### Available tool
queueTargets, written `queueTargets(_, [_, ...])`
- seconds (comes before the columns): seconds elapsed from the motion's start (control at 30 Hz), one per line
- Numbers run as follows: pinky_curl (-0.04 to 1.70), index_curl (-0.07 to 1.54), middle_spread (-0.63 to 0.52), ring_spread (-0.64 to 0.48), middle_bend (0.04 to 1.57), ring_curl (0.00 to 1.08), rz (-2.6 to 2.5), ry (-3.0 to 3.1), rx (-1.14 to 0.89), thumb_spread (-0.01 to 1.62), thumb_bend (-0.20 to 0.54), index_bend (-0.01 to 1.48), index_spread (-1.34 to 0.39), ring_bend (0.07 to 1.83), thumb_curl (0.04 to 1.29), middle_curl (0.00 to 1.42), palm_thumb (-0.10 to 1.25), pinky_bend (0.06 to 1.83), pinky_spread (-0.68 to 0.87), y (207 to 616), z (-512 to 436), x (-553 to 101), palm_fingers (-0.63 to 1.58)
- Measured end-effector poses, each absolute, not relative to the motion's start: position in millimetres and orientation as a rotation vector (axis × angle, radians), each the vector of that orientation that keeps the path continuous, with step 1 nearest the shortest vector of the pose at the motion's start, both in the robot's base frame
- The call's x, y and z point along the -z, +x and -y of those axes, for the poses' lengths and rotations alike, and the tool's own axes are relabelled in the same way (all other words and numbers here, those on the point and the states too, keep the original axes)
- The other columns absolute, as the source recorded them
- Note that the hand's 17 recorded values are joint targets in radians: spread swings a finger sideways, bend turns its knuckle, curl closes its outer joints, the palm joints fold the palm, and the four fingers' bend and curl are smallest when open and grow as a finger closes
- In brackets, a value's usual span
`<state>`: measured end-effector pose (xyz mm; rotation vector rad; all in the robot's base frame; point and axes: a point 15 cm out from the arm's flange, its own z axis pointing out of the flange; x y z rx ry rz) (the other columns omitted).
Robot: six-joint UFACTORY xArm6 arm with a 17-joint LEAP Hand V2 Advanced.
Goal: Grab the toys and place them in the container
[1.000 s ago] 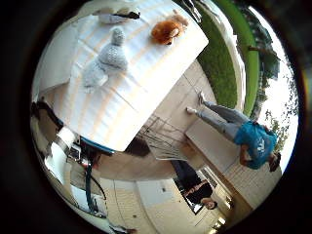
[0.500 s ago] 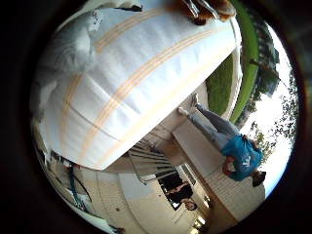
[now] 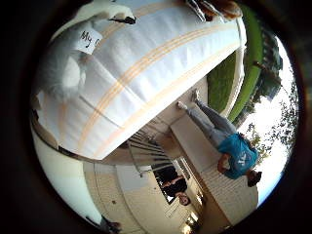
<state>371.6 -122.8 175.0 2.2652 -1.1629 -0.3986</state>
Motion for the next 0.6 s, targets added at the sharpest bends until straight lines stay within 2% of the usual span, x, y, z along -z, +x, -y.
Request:
queueTargets(0.07, [0.36, 0.26, -0.20, 0.00, 0.94, 0.70, 1.179, 2.271, 0.386, 1.08, 0.015, 0.26, -0.57, 1.17, 0.48, 0.74, 0.97, 1.06, 0.33, 371.6, 122.7, -181.8, 1.15])
queueTargets(0.17, [0.46, 0.30, -0.22, -0.03, 0.99, 0.74, 1.208, 2.263, 0.367, 1.10, 0.019, 0.38, -0.66, 1.22, 0.52, 0.81, 1.02, 1.25, 0.30, 363.1, 124.2, -206.7, 1.10])
queueTargets(0.43, [0.62, 0.43, -0.24, -0.08, 1.09, 0.82, 1.285, 2.268, 0.313, 1.14, -0.013, 0.58, -0.82, 1.34, 0.60, 0.95, 1.00, 1.44, 0.21, 311.2, 101.3, -315.8, 0.94])
queueTargets(0.57, [0.67, 0.51, -0.25, -0.10, 1.14, 0.84, 1.313, 2.465, 0.194, 1.15, -0.013, 0.65, -0.87, 1.38, 0.63, 1.00, 0.98, 1.50, 0.18, 318.7, 43.9, -380.4, 0.90])
queueTargets(0.6, [0.69, 0.54, -0.25, -0.10, 1.15, 0.84, 1.334, 2.568, 0.122, 1.15, -0.011, 0.67, -0.88, 1.39, 0.64, 1.01, 0.99, 1.51, 0.18, 326.5, 15.4, -420.2, 0.88])
